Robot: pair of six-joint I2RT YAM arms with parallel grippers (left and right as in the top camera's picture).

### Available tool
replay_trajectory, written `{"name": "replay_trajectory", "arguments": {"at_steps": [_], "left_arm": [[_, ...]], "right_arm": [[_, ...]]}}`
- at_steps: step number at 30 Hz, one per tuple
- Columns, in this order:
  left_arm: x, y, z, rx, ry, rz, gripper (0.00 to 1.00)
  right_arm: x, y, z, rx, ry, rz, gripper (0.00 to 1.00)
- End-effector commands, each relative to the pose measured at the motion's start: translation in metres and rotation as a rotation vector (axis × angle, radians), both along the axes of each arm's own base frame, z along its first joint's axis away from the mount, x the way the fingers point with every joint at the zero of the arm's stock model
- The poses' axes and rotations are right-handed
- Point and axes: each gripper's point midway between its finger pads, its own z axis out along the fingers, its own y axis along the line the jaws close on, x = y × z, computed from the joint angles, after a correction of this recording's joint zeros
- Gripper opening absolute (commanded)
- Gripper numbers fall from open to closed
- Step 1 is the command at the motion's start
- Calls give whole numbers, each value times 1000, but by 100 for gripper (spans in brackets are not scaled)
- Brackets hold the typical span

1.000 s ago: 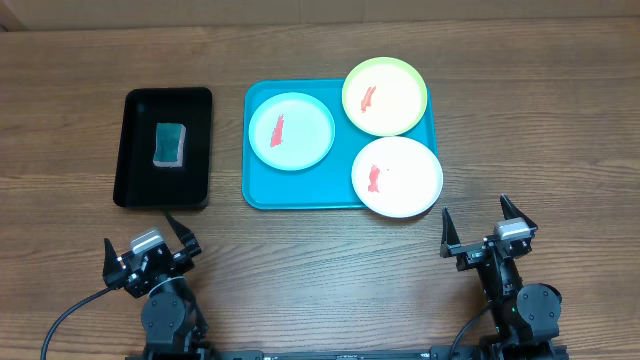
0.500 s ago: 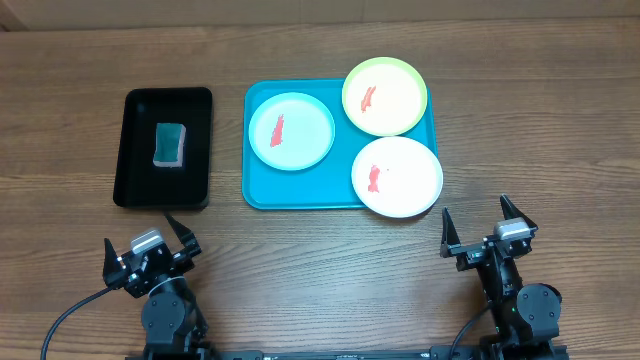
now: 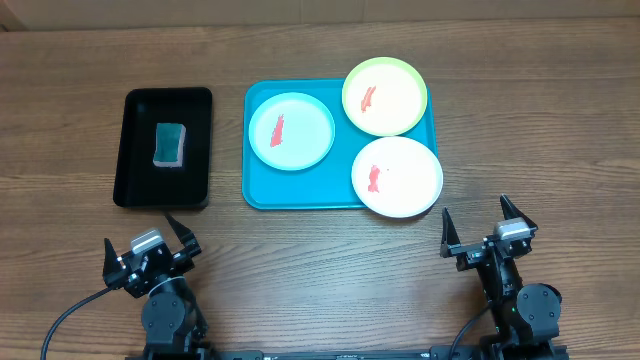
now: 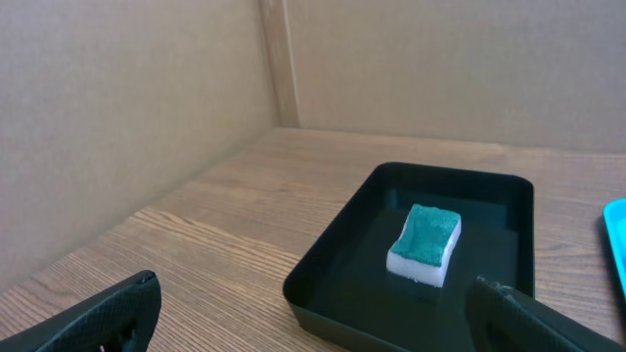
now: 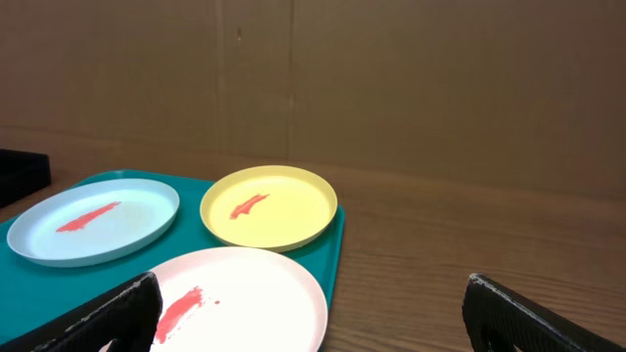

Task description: Clean dirty plates on tray and stack at the side

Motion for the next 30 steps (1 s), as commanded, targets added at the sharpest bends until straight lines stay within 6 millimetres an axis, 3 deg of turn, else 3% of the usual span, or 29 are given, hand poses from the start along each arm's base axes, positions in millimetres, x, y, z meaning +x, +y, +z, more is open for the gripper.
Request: {"name": "replay_trajectory", "arguments": {"at_steps": [1, 30], "left_arm": [[-2, 3, -2, 20, 17, 20, 100], [-3, 5, -2, 22, 18, 36, 100]], "right_arm": [[0, 1, -3, -5, 1, 0, 100], [0, 0, -3, -4, 1, -4, 100]]}}
